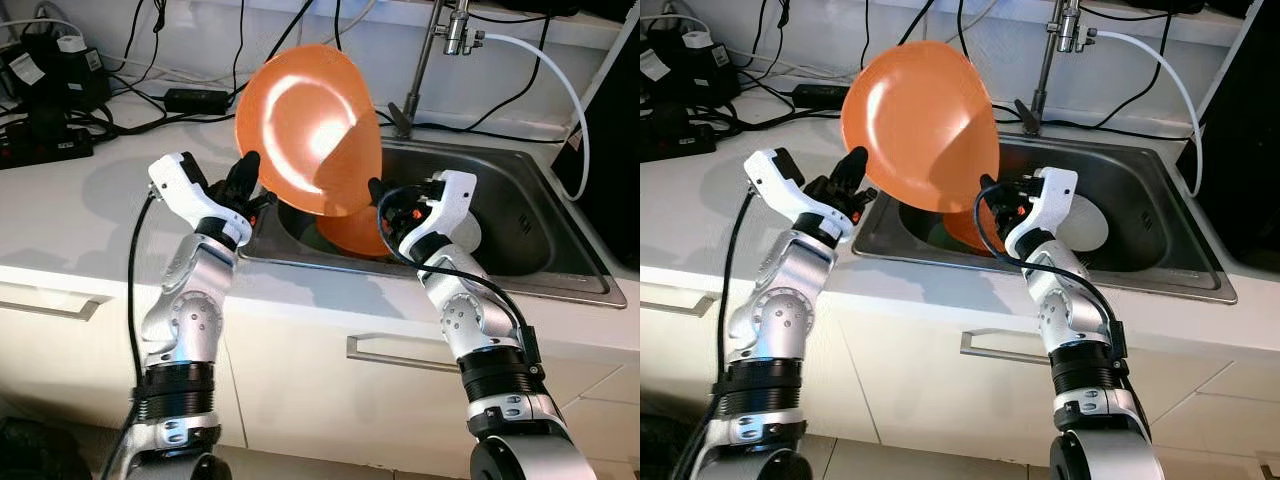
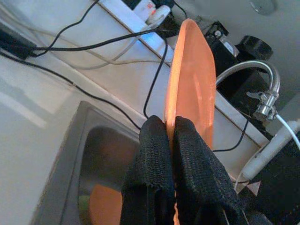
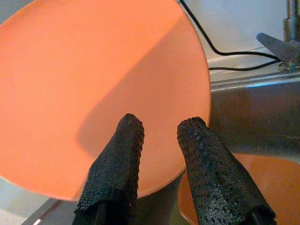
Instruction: Kitchen organization
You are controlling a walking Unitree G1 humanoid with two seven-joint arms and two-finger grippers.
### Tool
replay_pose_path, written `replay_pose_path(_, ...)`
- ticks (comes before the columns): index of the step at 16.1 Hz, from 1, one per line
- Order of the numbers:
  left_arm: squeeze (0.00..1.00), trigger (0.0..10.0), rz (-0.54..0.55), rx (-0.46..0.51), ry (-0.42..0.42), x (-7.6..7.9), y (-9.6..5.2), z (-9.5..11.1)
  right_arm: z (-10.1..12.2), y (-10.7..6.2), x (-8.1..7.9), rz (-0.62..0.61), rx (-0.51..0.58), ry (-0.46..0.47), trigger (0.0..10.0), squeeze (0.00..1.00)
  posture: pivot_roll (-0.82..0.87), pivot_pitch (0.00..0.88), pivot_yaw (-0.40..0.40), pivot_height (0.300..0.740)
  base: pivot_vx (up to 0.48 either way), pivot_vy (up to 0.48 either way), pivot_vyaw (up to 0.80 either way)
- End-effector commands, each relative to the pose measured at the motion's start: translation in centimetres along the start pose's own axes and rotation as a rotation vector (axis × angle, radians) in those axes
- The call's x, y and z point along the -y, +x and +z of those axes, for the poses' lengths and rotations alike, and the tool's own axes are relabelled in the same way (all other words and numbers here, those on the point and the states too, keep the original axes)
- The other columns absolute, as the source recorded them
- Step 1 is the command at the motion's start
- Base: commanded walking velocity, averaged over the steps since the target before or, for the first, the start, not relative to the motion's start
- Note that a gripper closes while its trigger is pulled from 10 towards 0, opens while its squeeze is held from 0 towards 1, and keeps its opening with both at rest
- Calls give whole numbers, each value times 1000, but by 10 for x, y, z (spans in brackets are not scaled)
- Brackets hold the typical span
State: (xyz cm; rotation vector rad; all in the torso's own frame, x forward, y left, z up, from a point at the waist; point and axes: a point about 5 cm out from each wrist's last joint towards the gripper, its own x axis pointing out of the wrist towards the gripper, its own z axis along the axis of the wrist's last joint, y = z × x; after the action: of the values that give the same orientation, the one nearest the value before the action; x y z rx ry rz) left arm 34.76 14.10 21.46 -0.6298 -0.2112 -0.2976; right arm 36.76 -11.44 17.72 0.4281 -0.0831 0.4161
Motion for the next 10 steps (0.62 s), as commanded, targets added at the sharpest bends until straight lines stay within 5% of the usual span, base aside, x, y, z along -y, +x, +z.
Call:
replay_pose_path(1, 0, 10000, -65, 15, 23, 8, 0, 6, 7, 4, -1, 11, 14, 13, 10000, 0, 99, 0, -23, 740, 0, 0, 0)
replay_pose_path(4, 0, 10000, -74, 12, 57, 1, -4, 12, 7, 4, -2, 14, 18, 30, 10000, 0, 104, 0, -17, 740, 0, 0, 0)
replay_pose_path(5, 0, 10000, -73, 10, 61, 0, -5, 13, 7, 4, -2, 19, 20, 35, 10000, 604, 104, 0, -17, 740, 0, 0, 0)
replay_pose_path(6, 0, 10000, -75, 5, 72, -3, -8, 14, 8, 4, -3, 26, 24, 41, 10000, 1000, 105, 0, -17, 740, 0, 0, 0)
replay_pose_path(8, 0, 10000, -81, 2, 77, -4, -11, 15, 7, 4, -2, 20, 21, 44, 10000, 1000, 106, 0, -17, 740, 0, 0, 0)
replay_pose_path(9, 0, 10000, -81, 1, 78, -5, -11, 15, 7, 4, -2, 18, 18, 46, 10000, 659, 106, 0, -17, 740, 0, 0, 0)
replay_pose_path(10, 0, 10000, -82, 0, 79, -5, -11, 16, 6, 4, -1, 18, 15, 47, 10000, 149, 106, 0, -17, 740, 0, 0, 0)
